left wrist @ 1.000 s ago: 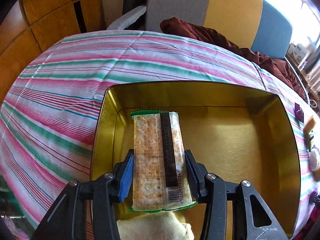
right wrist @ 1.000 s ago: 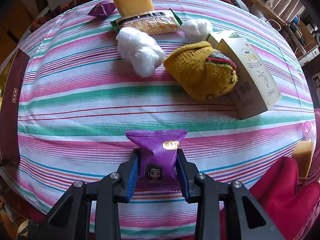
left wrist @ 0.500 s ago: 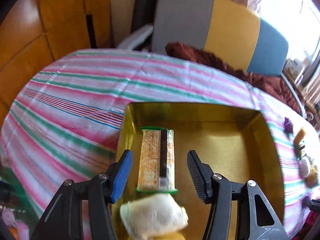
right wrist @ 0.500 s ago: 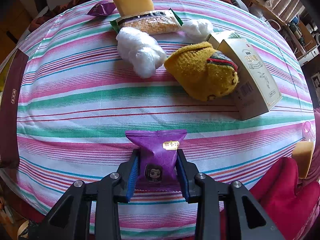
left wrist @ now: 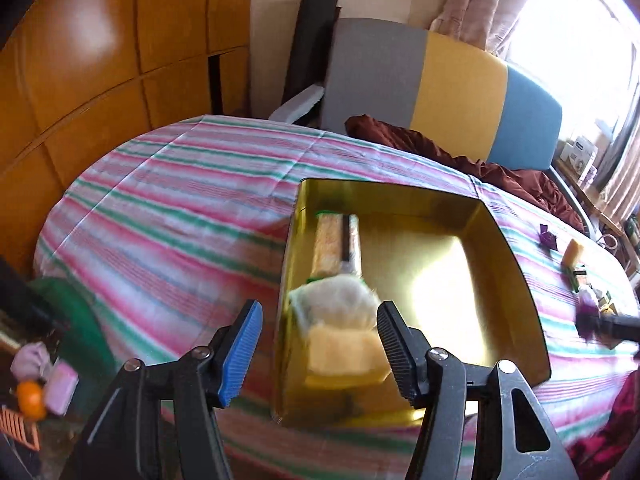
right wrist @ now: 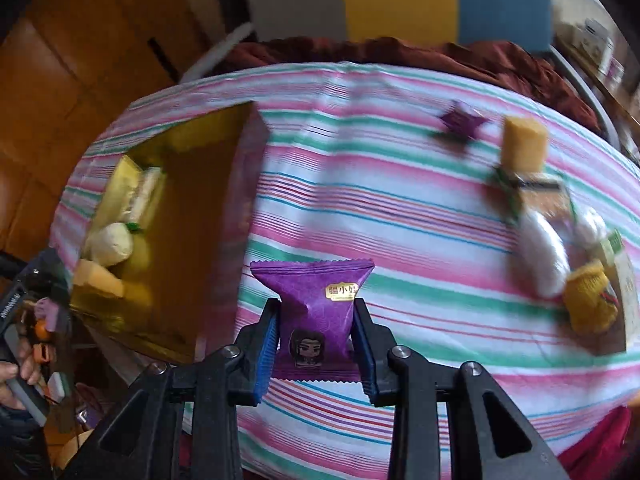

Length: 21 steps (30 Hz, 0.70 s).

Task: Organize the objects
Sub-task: 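Carry the purple snack packet into the gold tray and open the right gripper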

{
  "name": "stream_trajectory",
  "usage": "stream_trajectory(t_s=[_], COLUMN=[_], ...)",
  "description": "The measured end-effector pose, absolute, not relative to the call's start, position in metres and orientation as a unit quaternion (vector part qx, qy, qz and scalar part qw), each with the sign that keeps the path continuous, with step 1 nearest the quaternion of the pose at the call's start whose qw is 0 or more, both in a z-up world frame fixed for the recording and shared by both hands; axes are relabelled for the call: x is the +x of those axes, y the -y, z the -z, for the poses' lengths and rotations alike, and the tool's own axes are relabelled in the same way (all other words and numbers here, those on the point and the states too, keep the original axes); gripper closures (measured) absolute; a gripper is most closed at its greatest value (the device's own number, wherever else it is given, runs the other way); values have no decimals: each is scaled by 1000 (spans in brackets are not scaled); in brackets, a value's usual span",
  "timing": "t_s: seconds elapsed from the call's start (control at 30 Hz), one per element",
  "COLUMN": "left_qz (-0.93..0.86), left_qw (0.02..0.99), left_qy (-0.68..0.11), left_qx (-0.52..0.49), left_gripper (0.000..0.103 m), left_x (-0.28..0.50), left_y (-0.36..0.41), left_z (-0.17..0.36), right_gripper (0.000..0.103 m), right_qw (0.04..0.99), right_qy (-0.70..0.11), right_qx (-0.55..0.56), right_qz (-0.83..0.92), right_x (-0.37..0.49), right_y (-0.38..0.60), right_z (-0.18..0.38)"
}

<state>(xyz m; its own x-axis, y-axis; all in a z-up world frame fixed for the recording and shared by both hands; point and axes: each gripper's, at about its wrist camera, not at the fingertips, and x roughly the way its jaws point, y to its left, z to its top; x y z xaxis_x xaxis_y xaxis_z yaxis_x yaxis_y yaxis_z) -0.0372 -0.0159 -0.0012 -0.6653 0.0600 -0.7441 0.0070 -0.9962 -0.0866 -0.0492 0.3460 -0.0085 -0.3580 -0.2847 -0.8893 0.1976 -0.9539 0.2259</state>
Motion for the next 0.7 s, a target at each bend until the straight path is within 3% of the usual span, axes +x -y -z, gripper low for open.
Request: stream_trajectory(t_s=[0.13, 0.27, 0.63, 0.7], left_qz=[-911, -914, -916, -916], left_qw=[1, -10, -14, -14], left_qy=[42, 43, 52, 56], left_qx=[-410, -403, -398, -398], left_gripper=[42, 41, 38, 36], left_x=[-23, -13, -10, -10], left_y=[21, 24, 35, 35], left_z=[7, 13, 22, 22], right_gripper=[69, 69, 67, 60], right_qw=[237, 268, 232, 230], right_qy=[23, 6, -26, -25], right_qx=[525, 531, 577, 585], right_qz=[817, 804, 783, 777], right_x=[-68, -94, -142, -144], right_y=[-254, -177, -94, -91], right_z=[-6, 2, 59, 65])
